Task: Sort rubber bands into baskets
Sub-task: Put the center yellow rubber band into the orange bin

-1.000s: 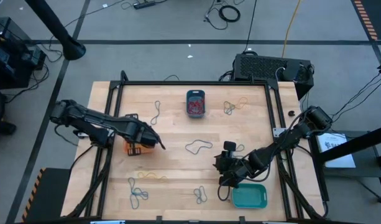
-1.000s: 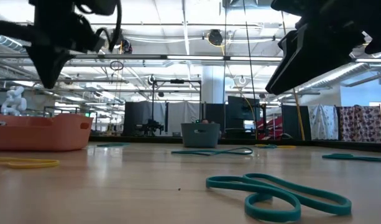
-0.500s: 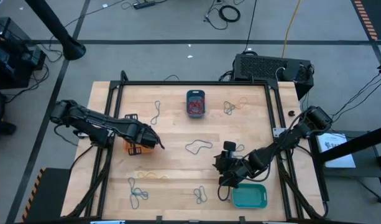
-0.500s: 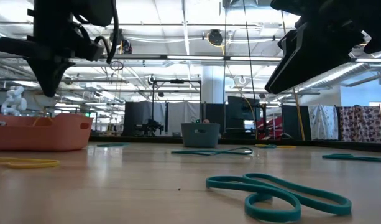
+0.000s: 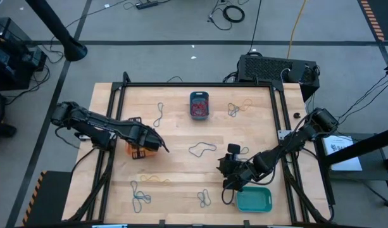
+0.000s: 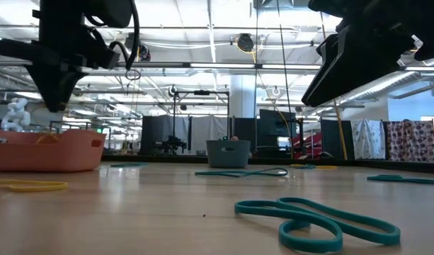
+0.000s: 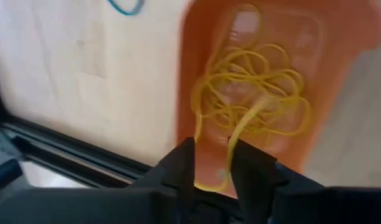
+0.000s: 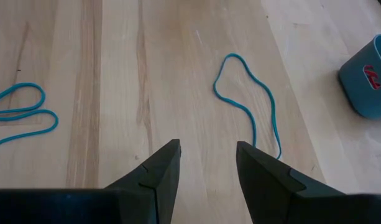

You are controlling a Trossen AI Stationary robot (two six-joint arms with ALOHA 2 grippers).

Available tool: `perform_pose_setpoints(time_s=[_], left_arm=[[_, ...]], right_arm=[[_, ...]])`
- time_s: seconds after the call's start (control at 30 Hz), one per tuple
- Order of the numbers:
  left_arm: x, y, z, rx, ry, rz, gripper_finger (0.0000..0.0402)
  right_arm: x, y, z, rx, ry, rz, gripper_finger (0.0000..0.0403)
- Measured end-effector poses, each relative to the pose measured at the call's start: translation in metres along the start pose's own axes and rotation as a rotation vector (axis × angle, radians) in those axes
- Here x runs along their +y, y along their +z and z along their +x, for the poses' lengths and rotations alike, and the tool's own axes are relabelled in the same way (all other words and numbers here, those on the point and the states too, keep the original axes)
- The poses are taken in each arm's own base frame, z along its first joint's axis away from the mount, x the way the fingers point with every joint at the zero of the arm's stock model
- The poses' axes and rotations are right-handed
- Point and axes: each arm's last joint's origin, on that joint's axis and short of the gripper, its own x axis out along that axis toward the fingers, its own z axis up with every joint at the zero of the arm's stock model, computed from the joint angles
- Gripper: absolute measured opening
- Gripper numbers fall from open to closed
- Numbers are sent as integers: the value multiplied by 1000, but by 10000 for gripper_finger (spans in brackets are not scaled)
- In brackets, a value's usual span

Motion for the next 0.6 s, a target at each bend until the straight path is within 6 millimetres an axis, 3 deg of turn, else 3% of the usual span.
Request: perform_pose_setpoints(time_s=[0.37, 0.6], left_arm=[[-2, -2, -1, 50, -94, 0, 123], [-3, 3, -14, 22, -165, -31, 123]], right_arm=[[0, 0, 0, -1, 0, 0, 151], [0, 0, 0, -2, 1, 1, 151]])
